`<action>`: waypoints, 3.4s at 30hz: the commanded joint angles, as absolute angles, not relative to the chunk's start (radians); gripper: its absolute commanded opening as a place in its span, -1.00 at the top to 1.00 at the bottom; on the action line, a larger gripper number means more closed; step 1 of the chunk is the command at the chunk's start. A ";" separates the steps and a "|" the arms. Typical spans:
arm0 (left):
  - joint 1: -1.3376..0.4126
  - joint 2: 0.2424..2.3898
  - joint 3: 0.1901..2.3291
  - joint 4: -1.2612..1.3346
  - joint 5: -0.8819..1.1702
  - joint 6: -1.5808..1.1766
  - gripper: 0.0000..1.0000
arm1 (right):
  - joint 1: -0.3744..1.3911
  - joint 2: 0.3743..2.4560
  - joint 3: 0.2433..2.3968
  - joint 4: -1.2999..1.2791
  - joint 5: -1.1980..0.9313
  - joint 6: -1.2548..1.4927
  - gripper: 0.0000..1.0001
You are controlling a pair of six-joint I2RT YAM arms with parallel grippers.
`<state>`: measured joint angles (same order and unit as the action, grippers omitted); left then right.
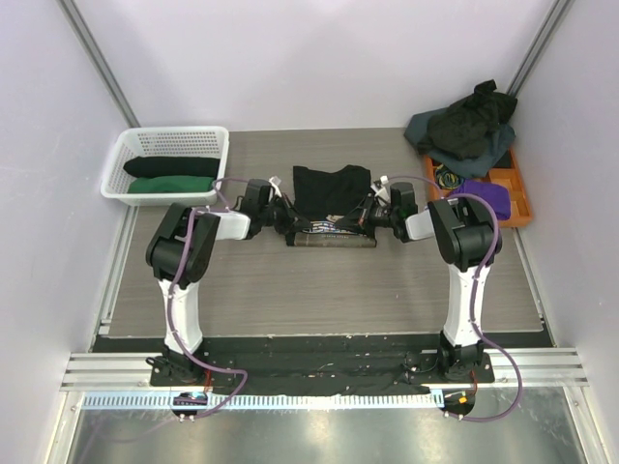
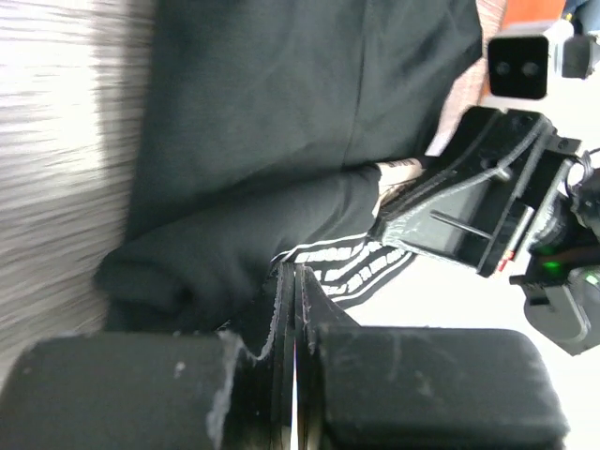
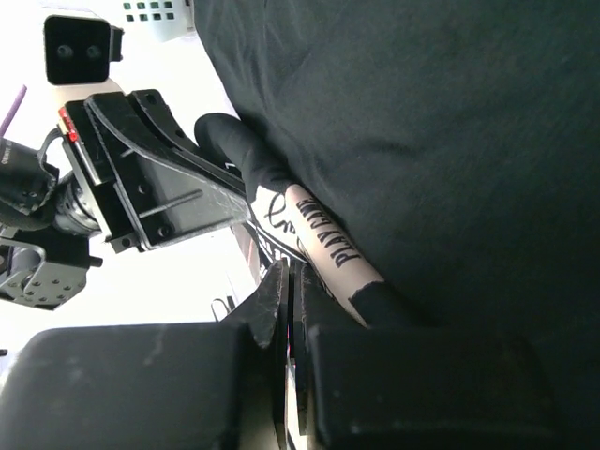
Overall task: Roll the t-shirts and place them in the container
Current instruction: Roll the T-shirt to the center of the board.
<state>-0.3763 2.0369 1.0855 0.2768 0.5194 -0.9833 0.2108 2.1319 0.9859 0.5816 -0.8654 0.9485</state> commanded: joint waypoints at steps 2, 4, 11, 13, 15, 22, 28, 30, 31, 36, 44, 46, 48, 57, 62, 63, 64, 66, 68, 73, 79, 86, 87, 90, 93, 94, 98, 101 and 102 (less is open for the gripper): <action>-0.334 1.921 1.072 0.117 0.362 -0.865 1.00 | 0.201 1.995 1.023 0.372 -0.776 0.806 0.98; -0.334 1.856 1.078 0.053 0.312 -0.841 1.00 | 0.199 1.945 1.041 0.230 -0.738 0.752 0.98; -0.370 1.704 1.051 -0.095 0.157 -0.717 0.94 | 0.201 1.743 1.034 -0.041 -0.552 0.572 0.30; -0.382 1.662 1.031 -0.104 0.146 -0.684 0.81 | 0.201 1.680 1.013 -0.081 -0.491 0.534 0.23; -0.394 1.640 1.006 -0.104 0.143 -0.675 0.64 | 0.201 1.628 0.982 -0.101 -0.463 0.505 0.23; -0.399 1.629 0.979 -0.112 0.146 -0.661 0.28 | 0.210 1.520 0.927 -0.253 -0.223 0.425 -0.18; -0.399 1.689 0.989 -0.097 0.170 -0.675 0.39 | 0.232 1.529 0.905 -0.273 -0.153 0.419 0.10; -0.400 1.709 0.991 -0.091 0.181 -0.684 0.40 | 0.241 1.535 0.894 -0.264 -0.155 0.417 0.11; -0.399 1.715 0.992 -0.075 0.198 -0.686 0.40 | 0.242 1.539 0.894 -0.259 -0.156 0.416 0.12; -0.400 1.741 0.994 -0.055 0.238 -0.706 0.43 | 0.250 1.574 0.905 -0.252 -0.169 0.405 0.17; -0.400 1.793 1.008 -0.038 0.256 -0.713 0.45 | 0.265 1.614 0.930 -0.239 -0.179 0.399 0.17; -0.399 1.802 1.011 -0.028 0.270 -0.721 0.49 | 0.270 1.629 0.942 -0.238 -0.183 0.394 0.27; -0.400 1.812 1.015 -0.022 0.273 -0.724 0.60 | 0.279 1.646 0.948 -0.239 -0.186 0.393 0.51; -0.399 1.753 0.989 -0.083 0.239 -0.698 1.00 | 0.328 1.572 0.882 -0.242 -0.192 0.411 0.98; -0.399 1.709 0.948 -0.135 0.235 -0.672 1.00 | 0.394 1.464 0.802 -0.264 -0.175 0.434 0.98; -0.397 1.703 0.946 -0.144 0.233 -0.664 1.00 | 0.408 1.421 0.775 -0.282 -0.158 0.442 0.98; -0.397 1.694 0.945 -0.155 0.233 -0.657 1.00 | 0.431 1.395 0.758 -0.290 -0.146 0.448 0.98; -0.385 1.686 0.950 -0.199 0.230 -0.629 1.00 | 0.460 1.314 0.706 -0.304 -0.146 0.480 0.98; -0.376 1.681 0.951 -0.216 0.236 -0.614 1.00 | 0.489 1.263 0.678 -0.316 -0.121 0.500 0.98; -0.354 1.703 0.960 -0.212 0.268 -0.612 1.00 | 0.485 1.183 0.707 -0.391 0.049 0.496 0.05; -0.353 1.710 0.968 -0.215 0.262 -0.609 1.00 | 0.451 1.342 0.840 -0.367 0.017 0.454 0.02; -0.350 1.717 0.974 -0.225 0.261 -0.604 1.00 | 0.442 1.560 0.959 -0.299 -0.061 0.433 0.11; -0.350 1.718 0.974 -0.225 0.261 -0.601 1.00 | 0.440 1.589 0.971 -0.292 -0.070 0.431 0.12; -0.347 1.721 0.977 -0.224 0.262 -0.598 1.00 | 0.433 1.626 0.991 -0.281 -0.080 0.431 0.15; -0.344 1.723 0.980 -0.226 0.262 -0.597 1.00 | 0.425 1.652 0.996 -0.278 -0.080 0.426 0.16; -0.344 1.724 0.980 -0.225 0.264 -0.597 1.00 | 0.419 1.658 0.996 -0.276 -0.086 0.425 0.17; -0.341 1.735 0.986 -0.227 0.265 -0.591 1.00 | 0.396 1.648 0.960 -0.259 -0.120 0.419 0.20; -0.337 1.746 0.991 -0.227 0.273 -0.591 1.00 | 0.381 1.626 0.930 -0.233 -0.158 0.417 0.20; -0.339 1.747 0.992 -0.227 0.276 -0.589 1.00 | 0.379 1.621 0.919 -0.230 -0.163 0.414 0.20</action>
<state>-0.3496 1.7332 0.9611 -0.2165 0.2588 -0.6151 0.3977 1.6581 0.9485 -0.2901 -0.1173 0.4381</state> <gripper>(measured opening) 0.011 0.403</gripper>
